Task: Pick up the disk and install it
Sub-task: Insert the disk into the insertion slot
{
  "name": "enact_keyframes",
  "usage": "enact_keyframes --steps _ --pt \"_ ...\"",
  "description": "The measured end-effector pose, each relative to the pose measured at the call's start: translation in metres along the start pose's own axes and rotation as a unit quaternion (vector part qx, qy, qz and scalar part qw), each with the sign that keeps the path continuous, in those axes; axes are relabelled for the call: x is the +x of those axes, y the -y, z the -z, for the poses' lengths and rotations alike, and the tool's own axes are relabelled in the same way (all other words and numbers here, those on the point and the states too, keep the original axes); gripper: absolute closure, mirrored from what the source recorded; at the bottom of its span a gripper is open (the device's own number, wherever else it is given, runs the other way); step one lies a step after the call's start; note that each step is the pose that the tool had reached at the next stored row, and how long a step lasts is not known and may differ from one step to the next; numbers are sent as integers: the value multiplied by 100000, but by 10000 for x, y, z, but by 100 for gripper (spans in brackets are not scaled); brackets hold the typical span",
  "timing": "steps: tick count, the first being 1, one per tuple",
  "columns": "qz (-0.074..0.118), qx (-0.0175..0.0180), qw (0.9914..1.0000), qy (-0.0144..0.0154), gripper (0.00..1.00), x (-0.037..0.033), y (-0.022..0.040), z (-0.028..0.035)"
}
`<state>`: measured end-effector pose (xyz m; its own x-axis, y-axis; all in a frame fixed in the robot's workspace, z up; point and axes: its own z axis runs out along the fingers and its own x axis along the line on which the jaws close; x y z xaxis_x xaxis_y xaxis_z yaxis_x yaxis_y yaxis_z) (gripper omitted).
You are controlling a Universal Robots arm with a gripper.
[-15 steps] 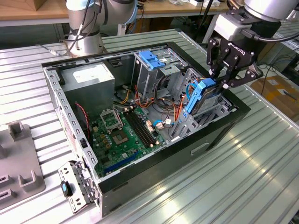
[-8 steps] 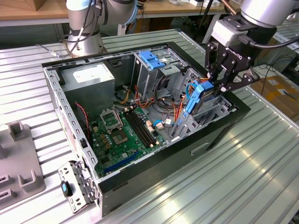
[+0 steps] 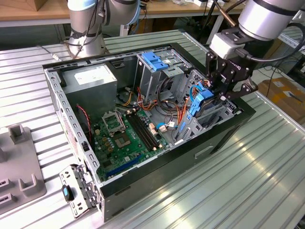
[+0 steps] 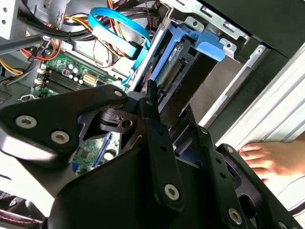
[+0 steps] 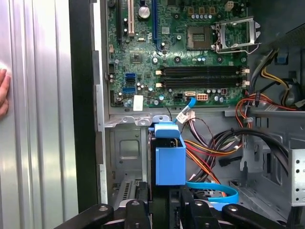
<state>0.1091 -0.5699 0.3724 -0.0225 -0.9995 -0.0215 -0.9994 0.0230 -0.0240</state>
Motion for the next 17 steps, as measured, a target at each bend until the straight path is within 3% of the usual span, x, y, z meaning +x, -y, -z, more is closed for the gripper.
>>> enact_keyframes --steps 10,17 --pt "0 3 100000 -2 65 12 -5 -226" --pt "-7 -6 100000 -6 64 12 -6 -233"
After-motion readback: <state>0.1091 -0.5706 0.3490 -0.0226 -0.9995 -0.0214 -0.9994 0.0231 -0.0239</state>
